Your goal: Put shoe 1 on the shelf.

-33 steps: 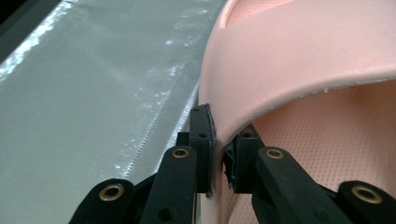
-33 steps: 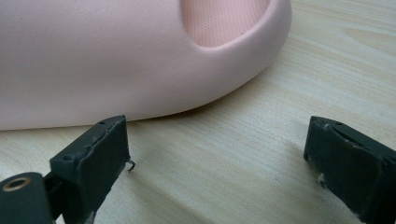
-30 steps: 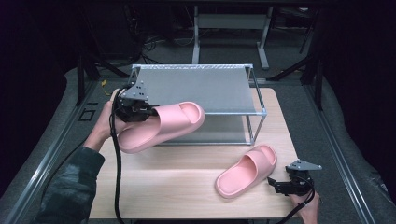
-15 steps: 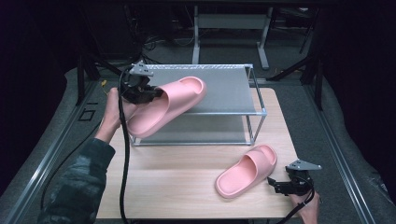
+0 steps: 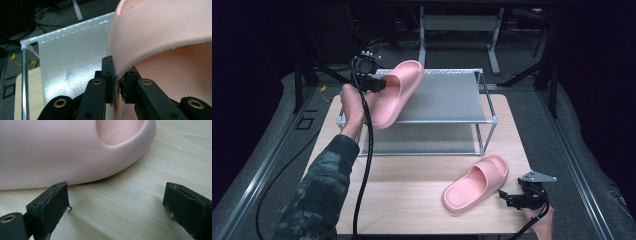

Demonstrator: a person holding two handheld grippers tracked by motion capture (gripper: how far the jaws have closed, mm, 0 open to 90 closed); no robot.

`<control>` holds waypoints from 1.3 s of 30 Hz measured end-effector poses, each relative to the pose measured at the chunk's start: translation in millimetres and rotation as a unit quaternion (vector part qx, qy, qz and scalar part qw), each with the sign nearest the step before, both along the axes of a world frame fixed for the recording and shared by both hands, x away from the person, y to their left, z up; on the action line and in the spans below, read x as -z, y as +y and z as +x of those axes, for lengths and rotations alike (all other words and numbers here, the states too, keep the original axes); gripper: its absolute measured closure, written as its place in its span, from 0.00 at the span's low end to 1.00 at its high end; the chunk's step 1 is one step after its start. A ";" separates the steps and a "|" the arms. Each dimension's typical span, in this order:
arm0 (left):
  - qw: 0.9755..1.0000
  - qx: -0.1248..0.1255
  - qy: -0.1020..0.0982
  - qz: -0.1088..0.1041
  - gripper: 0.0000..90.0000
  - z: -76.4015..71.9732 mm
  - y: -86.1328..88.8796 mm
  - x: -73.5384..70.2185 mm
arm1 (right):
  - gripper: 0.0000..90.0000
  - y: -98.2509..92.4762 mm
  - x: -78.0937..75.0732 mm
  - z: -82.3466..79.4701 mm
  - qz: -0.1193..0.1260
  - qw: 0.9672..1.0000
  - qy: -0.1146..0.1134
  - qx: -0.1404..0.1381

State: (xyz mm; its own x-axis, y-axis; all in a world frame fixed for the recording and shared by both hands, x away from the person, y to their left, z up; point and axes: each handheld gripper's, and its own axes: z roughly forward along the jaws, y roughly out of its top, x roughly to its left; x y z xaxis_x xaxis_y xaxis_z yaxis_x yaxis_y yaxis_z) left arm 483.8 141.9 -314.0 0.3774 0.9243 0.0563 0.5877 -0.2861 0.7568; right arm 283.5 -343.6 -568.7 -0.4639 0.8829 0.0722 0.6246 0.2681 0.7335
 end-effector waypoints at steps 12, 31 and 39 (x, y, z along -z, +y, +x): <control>0.999 -0.045 0.011 0.016 0.92 16.6 -9.8 5.0 | 0.07 0.1 0.0 -0.2 0.001 1.000 0.000 0.001; 0.994 -0.101 0.029 0.028 0.92 36.9 -20.0 21.1 | 0.07 -0.9 -0.4 -0.2 0.004 1.000 0.002 -0.003; 0.992 -0.115 0.043 0.026 0.88 45.1 -15.1 34.3 | 0.07 -1.0 -0.1 -0.1 0.007 1.000 0.002 -0.006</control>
State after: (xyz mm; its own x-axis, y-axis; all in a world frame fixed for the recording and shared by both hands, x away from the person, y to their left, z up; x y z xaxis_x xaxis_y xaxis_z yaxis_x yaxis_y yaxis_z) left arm 528.9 126.9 -348.3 0.1627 0.9832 0.0822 0.7038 -0.1741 0.6887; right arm 283.3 -344.7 -568.6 -0.4747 0.8760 0.0854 0.6235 0.2662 0.7351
